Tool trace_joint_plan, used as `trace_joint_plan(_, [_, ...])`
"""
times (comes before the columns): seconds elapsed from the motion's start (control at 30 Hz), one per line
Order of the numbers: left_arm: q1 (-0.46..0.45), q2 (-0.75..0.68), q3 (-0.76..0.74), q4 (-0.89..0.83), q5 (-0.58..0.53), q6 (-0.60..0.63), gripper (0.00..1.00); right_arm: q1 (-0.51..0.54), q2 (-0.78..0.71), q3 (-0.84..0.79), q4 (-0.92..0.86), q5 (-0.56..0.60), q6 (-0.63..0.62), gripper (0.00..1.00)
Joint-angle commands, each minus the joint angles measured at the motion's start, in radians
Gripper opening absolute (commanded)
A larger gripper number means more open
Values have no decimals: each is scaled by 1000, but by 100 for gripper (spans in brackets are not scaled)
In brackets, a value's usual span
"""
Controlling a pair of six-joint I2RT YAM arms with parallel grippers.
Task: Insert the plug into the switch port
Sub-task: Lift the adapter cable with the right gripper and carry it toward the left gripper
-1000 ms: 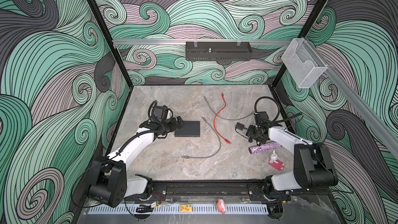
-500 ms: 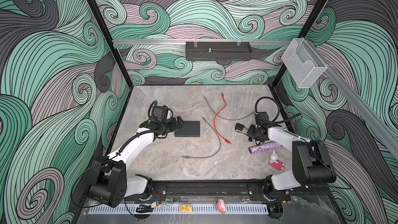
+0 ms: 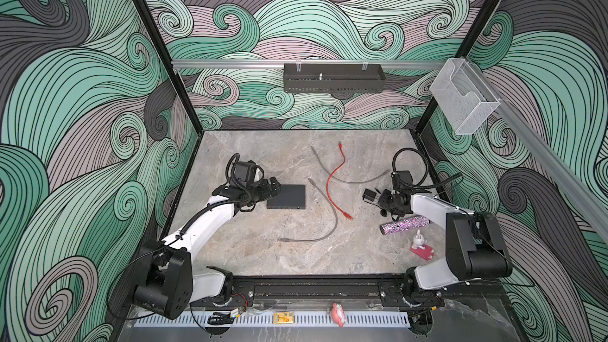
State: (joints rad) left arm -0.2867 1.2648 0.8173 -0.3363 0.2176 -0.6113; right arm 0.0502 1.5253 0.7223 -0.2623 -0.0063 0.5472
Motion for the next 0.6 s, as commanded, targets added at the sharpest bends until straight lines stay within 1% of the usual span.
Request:
trace_joint_plan(0.0, [-5,-37,-5,-1,-10,-7,99,2,39,6,-16,-39,-23,27])
trace_joint_plan(0.13, [-5,-45,-9,2,-12,-6,99,2,44,9,-27,-24,-20,25])
trace_joint_plan(0.27, [-5,-57,-7,3,2,-11,99,2,30,9,-24,-17,-13,17])
trace_joint_plan(0.4, [-5,-77,-28,26,2,-21,99,2,-50,-37,18,0,-3,10])
trace_joint_plan(0.57, [-6,-68,-20,23,11,-23,99,3,-166,-82,71,3,2,8])
